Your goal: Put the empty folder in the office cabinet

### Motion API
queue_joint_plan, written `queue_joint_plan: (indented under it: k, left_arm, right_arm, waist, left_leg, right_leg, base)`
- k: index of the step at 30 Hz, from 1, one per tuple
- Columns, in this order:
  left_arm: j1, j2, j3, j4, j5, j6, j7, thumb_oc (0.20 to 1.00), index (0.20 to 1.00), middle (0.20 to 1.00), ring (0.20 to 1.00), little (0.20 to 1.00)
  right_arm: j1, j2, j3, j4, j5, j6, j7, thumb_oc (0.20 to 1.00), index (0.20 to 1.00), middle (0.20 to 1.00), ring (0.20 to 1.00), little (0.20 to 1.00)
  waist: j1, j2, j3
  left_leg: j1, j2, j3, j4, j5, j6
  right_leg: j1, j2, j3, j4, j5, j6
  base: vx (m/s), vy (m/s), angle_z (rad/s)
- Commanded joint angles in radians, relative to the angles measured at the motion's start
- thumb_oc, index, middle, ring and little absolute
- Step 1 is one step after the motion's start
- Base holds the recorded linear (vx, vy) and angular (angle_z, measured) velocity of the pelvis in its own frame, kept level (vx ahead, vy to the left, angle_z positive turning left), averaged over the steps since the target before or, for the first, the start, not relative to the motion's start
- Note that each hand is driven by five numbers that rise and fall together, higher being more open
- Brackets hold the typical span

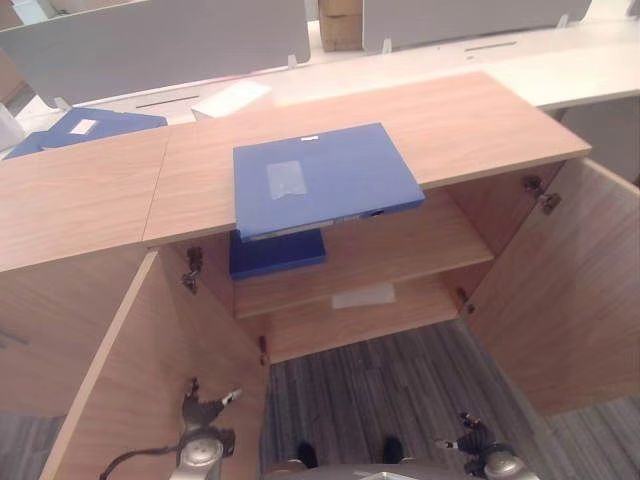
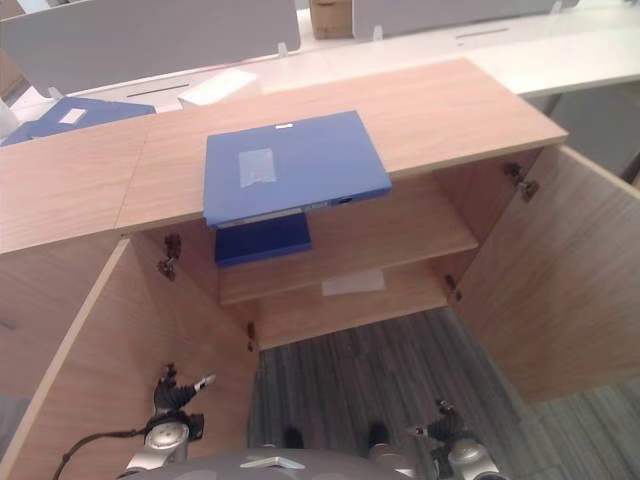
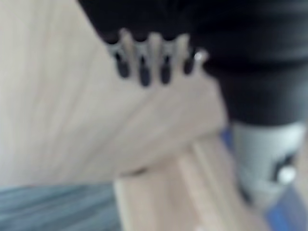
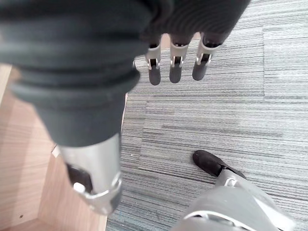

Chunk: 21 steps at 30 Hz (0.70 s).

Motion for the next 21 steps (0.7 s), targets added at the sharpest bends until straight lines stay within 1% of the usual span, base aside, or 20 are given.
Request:
queue_joint_plan:
  k: [1,3,4,7,9,12,16,17,18,21]
  left_arm:
    - [-0.129,0.141,0.023,-0.081,0.137,-0.070,0.170,1.000,1.000,1.000,1.000,1.000]
    - [-0.135,0.152,0.023,-0.104,0.149,-0.064,0.186,1.000,1.000,1.000,1.000,1.000]
    - [-0.157,0.186,0.022,-0.167,0.188,-0.064,0.222,1.000,1.000,1.000,1.000,1.000]
    - [-0.176,0.232,0.017,-0.269,0.353,-0.058,0.309,1.000,1.000,1.000,1.000,1.000]
    - [-0.184,0.261,0.025,-0.321,0.423,-0.032,0.329,1.000,1.000,1.000,1.000,1.000]
    - [-0.200,0.308,0.036,-0.390,0.489,0.000,0.332,1.000,1.000,1.000,1.000,1.000]
    - [-0.218,0.361,0.031,-0.440,0.596,0.012,0.356,1.000,1.000,1.000,1.000,1.000]
    - [-0.223,0.374,0.027,-0.450,0.604,0.017,0.358,1.000,1.000,1.000,1.000,1.000]
    - [-0.233,0.389,0.020,-0.457,0.641,0.031,0.370,1.000,1.000,1.000,1.000,1.000]
    - [-0.249,0.412,-0.002,-0.467,0.694,0.032,0.382,1.000,1.000,1.000,1.000,1.000]
  right_arm:
    - [-0.065,-0.027,0.028,-0.009,-0.014,-0.007,-0.007,1.000,1.000,1.000,1.000,1.000]
    - [-0.065,-0.029,0.030,-0.011,-0.013,-0.006,-0.008,1.000,1.000,1.000,1.000,1.000]
    - [-0.069,-0.033,0.037,-0.013,-0.007,-0.004,-0.015,1.000,1.000,1.000,1.000,1.000]
    - [-0.071,-0.033,0.038,-0.018,-0.001,0.007,-0.015,1.000,1.000,1.000,1.000,1.000]
    - [-0.063,-0.031,0.037,-0.022,-0.003,0.008,-0.014,1.000,1.000,1.000,1.000,1.000]
    - [-0.046,-0.026,0.039,-0.036,-0.004,0.017,-0.017,1.000,1.000,1.000,1.000,1.000]
    - [-0.036,-0.023,0.040,-0.037,-0.015,0.013,-0.019,1.000,1.000,1.000,1.000,1.000]
    - [-0.035,-0.022,0.040,-0.034,-0.016,0.010,-0.019,1.000,1.000,1.000,1.000,1.000]
    - [-0.035,-0.022,0.042,-0.033,-0.020,0.008,-0.021,1.000,1.000,1.000,1.000,1.000]
    - [-0.034,-0.022,0.045,-0.034,-0.023,0.010,-0.019,1.000,1.000,1.000,1.000,1.000]
  waist:
    - [-0.002,-0.053,0.015]
    - [-0.002,-0.053,0.015]
    - [-0.002,-0.052,0.018]
    - [0.001,-0.053,0.017]
    - [0.001,-0.056,0.009]
    - [-0.002,-0.059,-0.002]
    - [-0.005,-0.058,-0.010]
    - [-0.006,-0.057,-0.011]
    - [-0.008,-0.056,-0.013]
    - [-0.013,-0.056,-0.017]
  left_leg:
    - [-0.012,0.028,-0.016,0.049,-0.078,-0.027]
    - [-0.015,0.029,-0.016,0.052,-0.077,-0.027]
    - [-0.024,0.033,-0.018,0.064,-0.074,-0.027]
    - [-0.019,0.035,-0.024,0.066,-0.076,-0.028]
    - [-0.015,0.034,-0.023,0.058,-0.078,-0.027]
    - [0.000,0.034,-0.021,0.042,-0.084,-0.028]
    - [0.012,0.036,-0.017,0.030,-0.088,-0.030]
    - [0.013,0.036,-0.017,0.030,-0.090,-0.030]
    - [0.015,0.035,-0.016,0.028,-0.092,-0.029]
    - [0.022,0.034,-0.014,0.023,-0.097,-0.029]
  right_leg:
    - [0.056,-0.013,0.000,0.004,-0.087,0.011]
    - [0.056,-0.013,0.001,0.004,-0.087,0.011]
    - [0.055,-0.014,0.004,0.005,-0.088,0.009]
    - [0.064,-0.010,0.008,0.005,-0.094,0.007]
    - [0.066,-0.011,0.010,0.004,-0.094,0.010]
    - [0.069,-0.010,0.011,0.004,-0.098,0.013]
    - [0.071,-0.007,0.016,0.004,-0.102,0.017]
    - [0.071,-0.006,0.018,0.004,-0.103,0.017]
    - [0.071,-0.005,0.020,0.004,-0.104,0.018]
    - [0.072,-0.002,0.028,0.004,-0.108,0.020]
  base:
    - [0.00,0.015,0.06]
    - [-0.01,0.015,0.12]
    - [-0.02,0.019,0.11]
    - [0.03,0.011,0.01]
    - [0.06,0.019,0.01]
    - [0.05,0.012,-0.02]
    - [0.02,0.008,-0.01]
    - [0.01,0.020,-0.04]
    - [0.01,0.020,-0.09]
    - [0.02,0.017,-0.08]
